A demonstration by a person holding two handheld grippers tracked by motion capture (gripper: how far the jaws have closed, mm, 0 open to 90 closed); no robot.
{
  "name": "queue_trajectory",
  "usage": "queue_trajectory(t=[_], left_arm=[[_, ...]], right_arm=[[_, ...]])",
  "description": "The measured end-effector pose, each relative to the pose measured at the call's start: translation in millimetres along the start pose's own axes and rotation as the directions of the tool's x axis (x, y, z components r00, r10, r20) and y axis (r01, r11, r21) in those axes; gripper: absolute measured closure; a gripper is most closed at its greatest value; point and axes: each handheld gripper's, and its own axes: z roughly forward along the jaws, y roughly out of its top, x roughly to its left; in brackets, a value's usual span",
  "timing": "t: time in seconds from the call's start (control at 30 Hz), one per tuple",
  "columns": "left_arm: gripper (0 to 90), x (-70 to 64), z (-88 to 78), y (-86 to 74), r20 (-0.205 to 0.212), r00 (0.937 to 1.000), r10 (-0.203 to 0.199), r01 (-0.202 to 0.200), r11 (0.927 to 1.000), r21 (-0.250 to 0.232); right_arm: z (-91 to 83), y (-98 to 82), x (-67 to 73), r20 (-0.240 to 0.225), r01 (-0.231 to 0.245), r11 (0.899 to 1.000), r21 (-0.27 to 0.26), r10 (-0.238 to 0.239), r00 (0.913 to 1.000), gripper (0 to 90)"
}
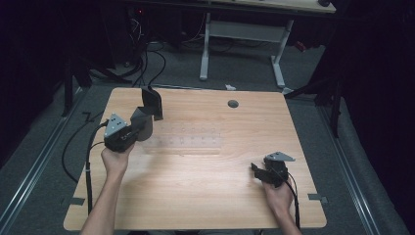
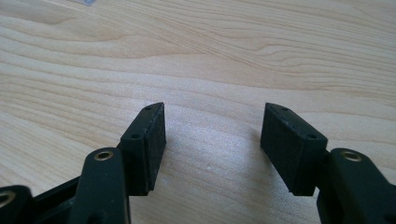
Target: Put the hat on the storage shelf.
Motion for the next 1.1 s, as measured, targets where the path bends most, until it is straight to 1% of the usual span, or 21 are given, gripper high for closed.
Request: queue_trajectory(t=[0.1, 0.23, 0.33, 0.47, 0.57, 0.67, 0.77, 0.87, 0.93, 1.03, 1.1], left_arm=[[86.4, 0.9, 0.2, -3.1, -0.003, 1.0, -0.004, 0.004, 1.0, -0.003], [86.3, 6.8, -3.6, -8.4, -0.02, 0.9993, -0.032, 0.032, 0.9995, 0.004], [86.2, 8.2, -6.1, -13.1, -0.027, 0.999, -0.035, 0.035, 0.9992, 0.017], [86.0, 10.6, -7.8, -18.0, -0.036, 0.9979, -0.055, 0.056, 0.9982, 0.022], [85.7, 10.7, -9.0, -18.9, -0.039, 0.9971, -0.066, 0.067, 0.9974, 0.028], [85.1, 9.2, -10.0, -19.4, -0.049, 0.9967, -0.064, 0.067, 0.9966, 0.048], [83.8, 9.6, -10.8, -20.2, -0.07, 0.9945, -0.078, 0.083, 0.9935, 0.078], [81.0, 12.2, -13.5, -22.0, -0.087, 0.991, -0.102, 0.11, 0.9898, 0.09], [79.2, 13.8, -16.1, -24.4, -0.097, 0.9897, -0.105, 0.115, 0.9885, 0.099], [75.5, 16.5, -19.4, -25.3, -0.112, 0.9868, -0.117, 0.129, 0.9859, 0.106], [69.8, 16.9, -20.0, -24.3, -0.126, 0.9833, -0.131, 0.146, 0.9826, 0.115]], right_arm=[[-0.1, 0.0, 0.1, -0.001, 0.0, 1.0, 0.0, 0.0, 1.0, 40.5], [0.0, 0.0, 0.0, -0.001, 0.003, 1.0, 0.0, -0.003, 1.0, 40.4], [0.0, 0.0, 0.0, -0.001, 0.004, 1.0, 0.0, -0.004, 1.0, 40.4], [0.0, 0.0, -0.1, 0.0, 0.005, 1.0, 0.0, -0.005, 1.0, 40.4], [0.1, 0.0, 0.0, 0.0, 0.004, 1.0, 0.0, -0.004, 1.0, 40.4], [0.0, 0.0, 0.0, 0.0, 0.004, 1.0, 0.0, -0.004, 1.0, 40.3], [0.1, 0.0, 0.0, 0.0, 0.004, 1.0, 0.0, -0.004, 1.0, 40.3], [0.0, 0.0, 0.0, 0.001, 0.005, 1.0, 0.0, -0.005, 1.0, 40.3], [0.0, 0.0, 0.0, 0.0, 0.004, 1.0, 0.0, -0.004, 1.0, 40.3], [0.0, 0.0, 0.0, 0.0, 0.004, 1.0, 0.0, -0.004, 1.0, 40.3], [0.0, 0.0, 0.0, 0.0, 0.004, 1.0, 0.0, -0.004, 1.0, 40.3]])
